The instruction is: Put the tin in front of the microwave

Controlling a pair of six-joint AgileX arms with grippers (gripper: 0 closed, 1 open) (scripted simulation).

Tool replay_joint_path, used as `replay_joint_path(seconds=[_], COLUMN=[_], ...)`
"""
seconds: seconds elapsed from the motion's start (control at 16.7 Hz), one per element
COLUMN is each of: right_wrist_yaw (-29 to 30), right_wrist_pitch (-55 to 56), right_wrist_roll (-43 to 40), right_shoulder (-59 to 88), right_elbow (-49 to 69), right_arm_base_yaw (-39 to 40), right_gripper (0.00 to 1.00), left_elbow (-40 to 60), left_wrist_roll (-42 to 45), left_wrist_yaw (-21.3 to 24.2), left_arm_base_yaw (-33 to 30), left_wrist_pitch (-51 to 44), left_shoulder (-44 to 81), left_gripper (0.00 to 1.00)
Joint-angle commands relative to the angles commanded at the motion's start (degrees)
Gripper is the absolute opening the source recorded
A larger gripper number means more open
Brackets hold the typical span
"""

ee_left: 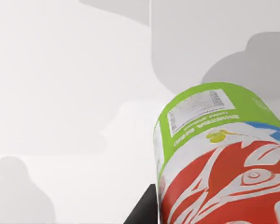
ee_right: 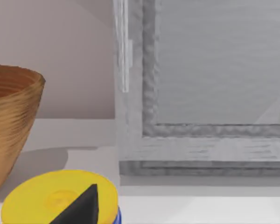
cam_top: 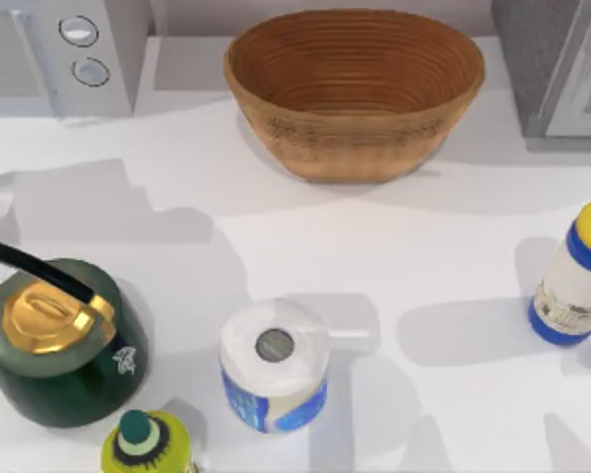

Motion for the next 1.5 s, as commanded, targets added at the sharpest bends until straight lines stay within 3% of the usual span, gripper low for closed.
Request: replay_joint_path(seconds=[0.18,0.96,1.5], right_wrist_yaw=[0.0,0.0,0.0], right_wrist_pitch=[0.0,0.0,0.0], right_wrist_roll=[0.0,0.0,0.0], right_shoulder=[0.0,0.0,0.0], right_elbow=[0.0,0.0,0.0], right_arm_base_yaw=[0.0,0.0,0.0], right_gripper=[1.0,1.0,1.0], left_elbow=[0.0,0.0,0.0], left_wrist_roll=[0.0,0.0,0.0], left_wrist_yaw=[0.0,0.0,0.0], left_arm_base_yaw=[0.0,0.0,-0.1], left_wrist_pitch=[0.0,0.0,0.0], left_shoulder=[0.0,0.0,0.0], left_gripper=[0.0,0.98,1.0])
